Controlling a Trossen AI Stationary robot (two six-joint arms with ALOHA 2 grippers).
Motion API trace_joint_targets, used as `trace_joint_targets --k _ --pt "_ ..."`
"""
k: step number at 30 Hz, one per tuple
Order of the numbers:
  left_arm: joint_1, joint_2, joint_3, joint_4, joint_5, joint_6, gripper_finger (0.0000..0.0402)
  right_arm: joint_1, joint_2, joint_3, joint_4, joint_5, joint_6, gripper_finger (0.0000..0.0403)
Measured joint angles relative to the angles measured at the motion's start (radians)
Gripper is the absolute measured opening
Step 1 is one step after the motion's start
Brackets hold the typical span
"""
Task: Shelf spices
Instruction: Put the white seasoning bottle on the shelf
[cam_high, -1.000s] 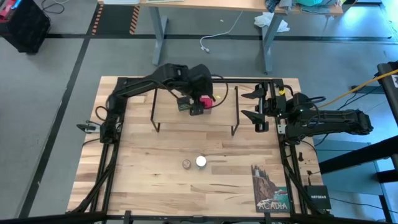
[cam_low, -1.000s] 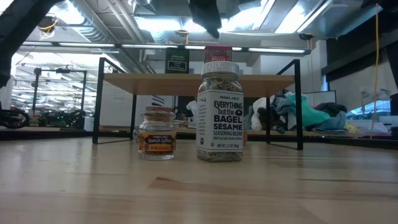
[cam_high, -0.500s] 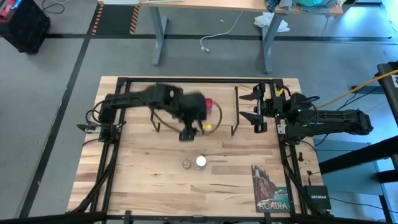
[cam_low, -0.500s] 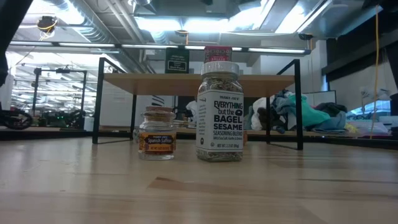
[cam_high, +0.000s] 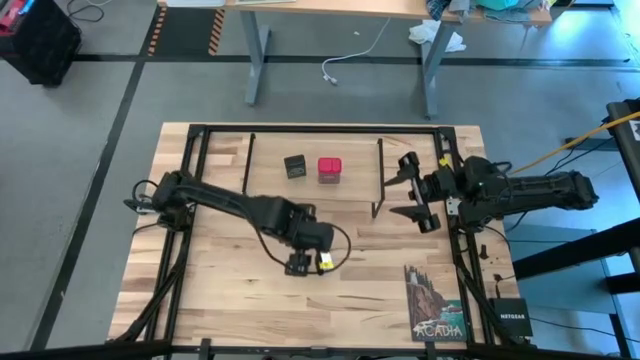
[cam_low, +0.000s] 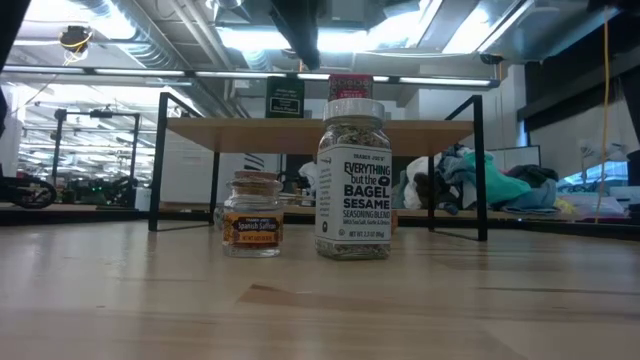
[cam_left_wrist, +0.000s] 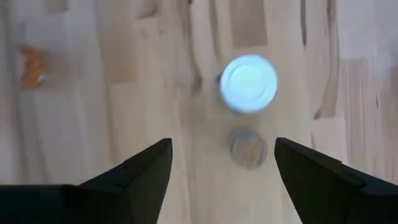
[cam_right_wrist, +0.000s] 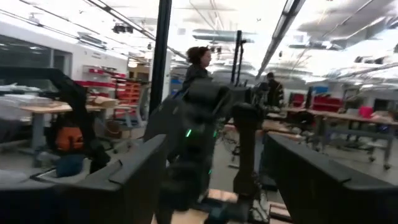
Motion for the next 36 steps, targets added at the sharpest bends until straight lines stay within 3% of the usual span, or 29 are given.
trace_joint_targets --k 6,12,20,36 --pt "-0.018 0.001 -0.112 0.189 -0.055 -0.018 0.0276 0.087 0.0 0.0 0.02 0.121 -0.047 0.0278" --pt "-0.012 0.001 -0.121 0.311 -0.007 -0.018 0.0276 0.101 0.0 0.0 0.03 0.166 -0.047 0.0278" --pt "-0.013 0.033 -0.121 0.339 0.038 -0.04 0.0276 0.101 0.0 0.0 0.03 0.168 -0.047 0.0278" --pt "-0.014 0.122 -0.121 0.326 0.024 -0.049 0.0276 0.1 0.0 0.0 0.036 0.169 -0.047 0.0278"
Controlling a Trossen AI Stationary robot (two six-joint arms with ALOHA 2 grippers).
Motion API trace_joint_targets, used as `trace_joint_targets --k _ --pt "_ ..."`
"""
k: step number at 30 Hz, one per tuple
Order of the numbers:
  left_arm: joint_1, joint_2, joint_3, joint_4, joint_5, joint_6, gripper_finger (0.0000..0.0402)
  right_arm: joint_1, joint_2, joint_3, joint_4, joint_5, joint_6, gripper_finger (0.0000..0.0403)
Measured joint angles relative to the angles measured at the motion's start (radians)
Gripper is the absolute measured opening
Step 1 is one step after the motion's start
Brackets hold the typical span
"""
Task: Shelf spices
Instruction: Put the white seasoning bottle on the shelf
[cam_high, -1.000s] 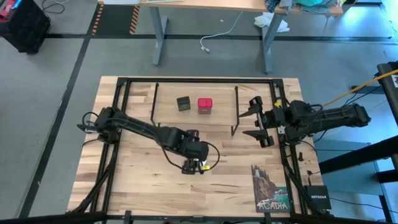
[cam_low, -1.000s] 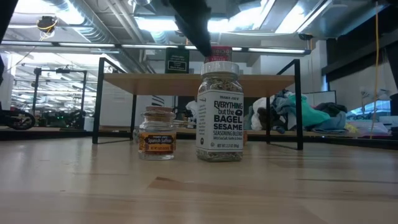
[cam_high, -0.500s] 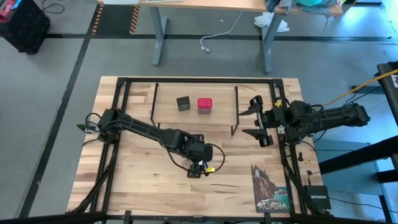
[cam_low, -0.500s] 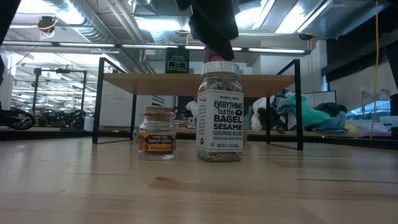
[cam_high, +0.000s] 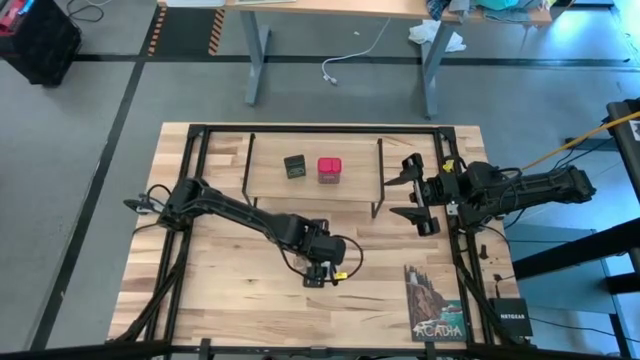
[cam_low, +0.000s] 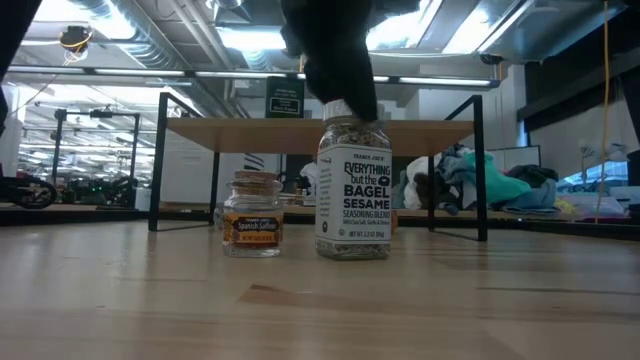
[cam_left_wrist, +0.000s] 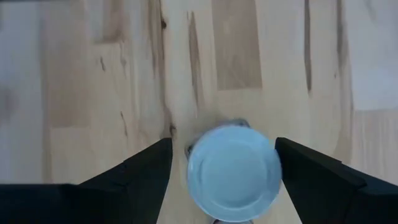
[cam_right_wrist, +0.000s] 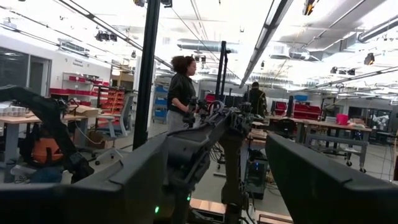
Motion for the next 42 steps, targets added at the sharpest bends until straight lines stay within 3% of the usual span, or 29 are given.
trace_joint_targets --k 13,23,34,42 --pt "-0.002 0.056 0.0 -0.009 0.045 0.022 0.0273 0.0 0.0 0.0 -0.002 0.015 0.0 0.0278" --pt "0.001 0.058 0.0 -0.007 0.044 0.043 0.0191 0.0 0.0 0.0 -0.009 0.023 -0.004 0.0278" --pt "0.009 0.053 0.0 -0.015 0.029 0.055 0.019 0.0 0.0 0.0 -0.01 0.023 -0.006 0.0278" --pt "0.008 -0.026 -0.001 -0.048 -0.024 0.061 0.0189 0.0 0.0 0.0 -0.018 0.025 -0.025 0.0278"
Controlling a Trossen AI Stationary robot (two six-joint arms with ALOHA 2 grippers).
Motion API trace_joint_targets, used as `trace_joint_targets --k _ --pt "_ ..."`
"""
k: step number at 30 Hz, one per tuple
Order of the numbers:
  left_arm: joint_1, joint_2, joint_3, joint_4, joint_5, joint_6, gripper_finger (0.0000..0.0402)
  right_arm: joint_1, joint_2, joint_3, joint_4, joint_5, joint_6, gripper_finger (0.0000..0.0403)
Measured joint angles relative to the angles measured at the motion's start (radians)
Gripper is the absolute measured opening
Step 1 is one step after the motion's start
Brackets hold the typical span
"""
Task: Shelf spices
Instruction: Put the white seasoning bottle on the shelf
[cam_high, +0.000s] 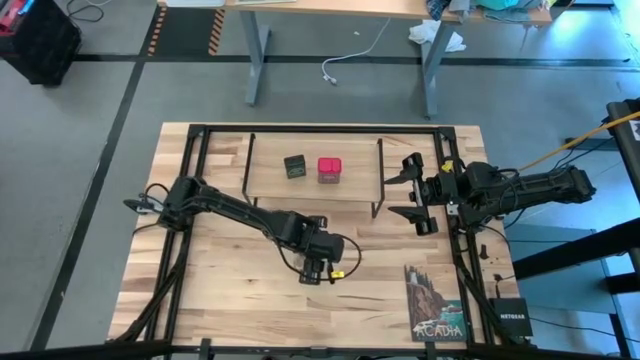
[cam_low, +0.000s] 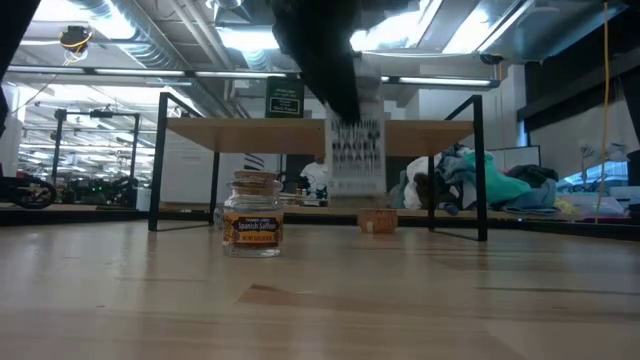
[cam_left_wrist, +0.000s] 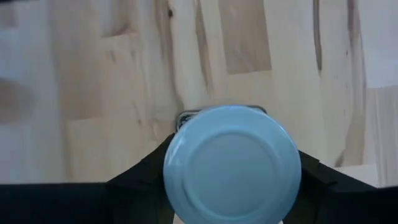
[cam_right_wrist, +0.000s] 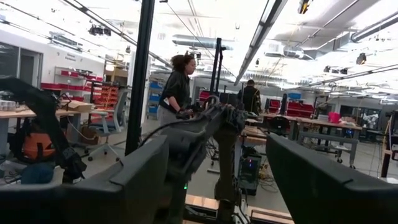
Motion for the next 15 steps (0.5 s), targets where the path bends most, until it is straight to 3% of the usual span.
trace_joint_targets --k 6,15 --pt "0.0 -0.098 0.0 -0.034 -0.046 0.006 0.0189 0.0 0.0 0.0 -0.005 0.0 0.0 0.0278" --pt "0.0 -0.314 0.0 -0.21 -0.188 -0.009 0.0188 0.0 0.0 0.0 -0.006 0.001 -0.002 0.0278"
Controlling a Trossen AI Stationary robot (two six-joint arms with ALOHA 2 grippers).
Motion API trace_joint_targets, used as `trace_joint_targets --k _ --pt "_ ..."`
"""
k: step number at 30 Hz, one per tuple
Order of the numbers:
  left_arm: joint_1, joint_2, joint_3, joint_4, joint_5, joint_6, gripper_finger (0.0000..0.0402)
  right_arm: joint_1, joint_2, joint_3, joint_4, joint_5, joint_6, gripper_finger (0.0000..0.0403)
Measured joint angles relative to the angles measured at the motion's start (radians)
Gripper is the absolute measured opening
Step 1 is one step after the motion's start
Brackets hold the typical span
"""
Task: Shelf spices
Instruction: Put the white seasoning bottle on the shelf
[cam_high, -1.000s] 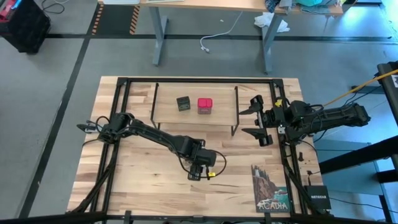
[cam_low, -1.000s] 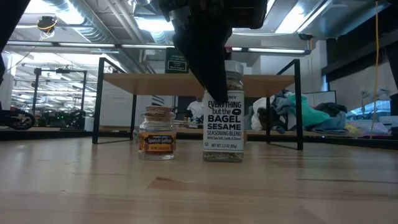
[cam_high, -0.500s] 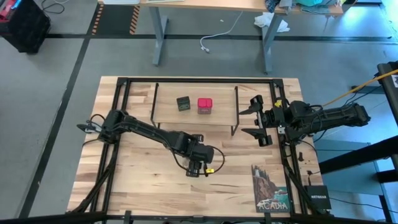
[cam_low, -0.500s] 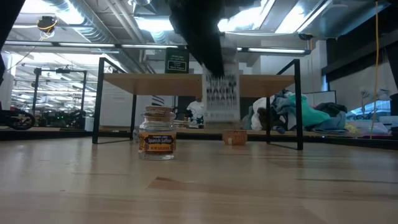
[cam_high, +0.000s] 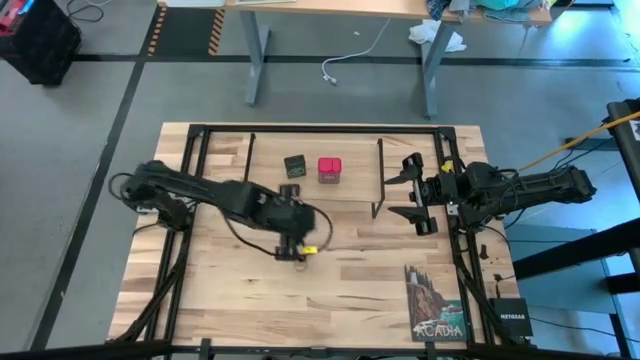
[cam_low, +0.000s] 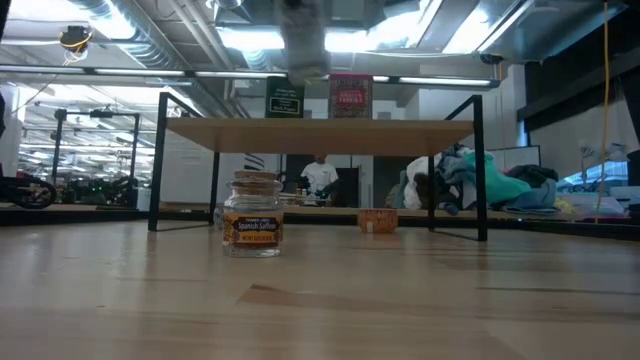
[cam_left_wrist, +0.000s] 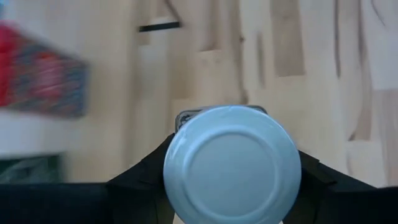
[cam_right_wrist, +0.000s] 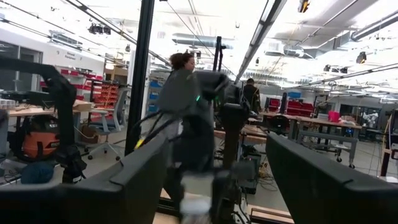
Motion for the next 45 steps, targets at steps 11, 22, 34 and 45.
trace_joint_targets --k 11,22,34,45 --pt "0.117 -0.154 0.0 -0.254 -0.097 -0.047 0.0188 0.0 0.0 0.0 0.0 0.0 -0.001 0.0278" --pt "0.336 -0.148 0.0 -0.339 0.021 0.119 0.0188 0.0 0.0 0.0 0.002 0.0 -0.001 0.0278" --pt "0.593 -0.142 0.0 -0.308 0.159 0.357 0.0188 0.0 0.0 0.0 0.002 -0.003 -0.001 0.0278" --pt "0.777 -0.141 0.0 -0.164 0.17 0.481 0.0188 0.0 0.0 0.0 0.001 -0.003 -0.024 0.0278"
